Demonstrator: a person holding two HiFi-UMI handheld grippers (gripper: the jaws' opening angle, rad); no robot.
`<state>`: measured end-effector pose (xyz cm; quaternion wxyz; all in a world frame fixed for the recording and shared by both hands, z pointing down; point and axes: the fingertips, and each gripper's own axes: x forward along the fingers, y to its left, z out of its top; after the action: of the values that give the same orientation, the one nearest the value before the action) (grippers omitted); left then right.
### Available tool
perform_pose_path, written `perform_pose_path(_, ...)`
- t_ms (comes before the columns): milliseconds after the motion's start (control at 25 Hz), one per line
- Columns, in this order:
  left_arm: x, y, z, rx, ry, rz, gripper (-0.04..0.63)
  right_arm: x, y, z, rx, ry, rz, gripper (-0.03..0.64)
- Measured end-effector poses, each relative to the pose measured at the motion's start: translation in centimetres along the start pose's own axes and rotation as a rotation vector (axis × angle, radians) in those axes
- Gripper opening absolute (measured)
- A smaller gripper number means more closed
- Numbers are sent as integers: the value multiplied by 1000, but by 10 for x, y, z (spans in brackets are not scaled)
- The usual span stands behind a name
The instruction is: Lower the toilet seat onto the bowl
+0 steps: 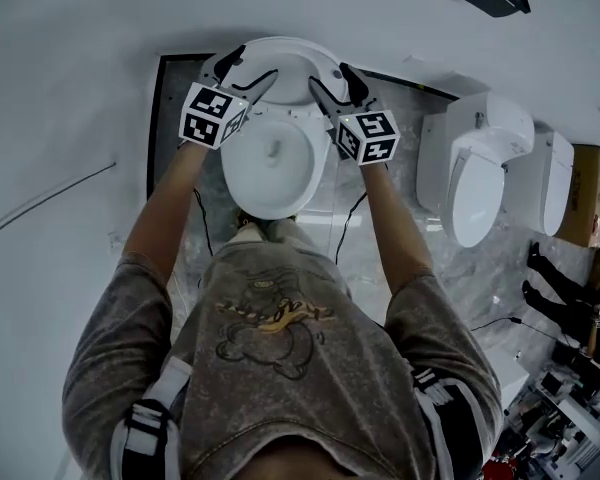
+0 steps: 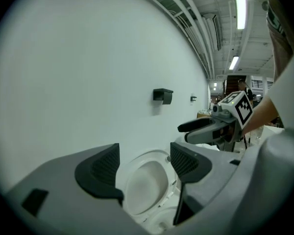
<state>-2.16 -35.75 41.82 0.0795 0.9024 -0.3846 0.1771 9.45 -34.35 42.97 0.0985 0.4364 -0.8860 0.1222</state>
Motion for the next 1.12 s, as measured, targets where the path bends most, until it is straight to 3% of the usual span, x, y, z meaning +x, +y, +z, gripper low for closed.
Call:
perform_pose_path(360,94,32,-63,40,153,-17,316,79,-50,-55,-27,145,33,282)
perform_pose_path(480,111,41,-74,41,159,-16,316,92,-55,-67,-17,167,40,282)
perform_pose_path(1120,99,26,-79,11,155,-36,316,86,-44,-71,14,159,27,281)
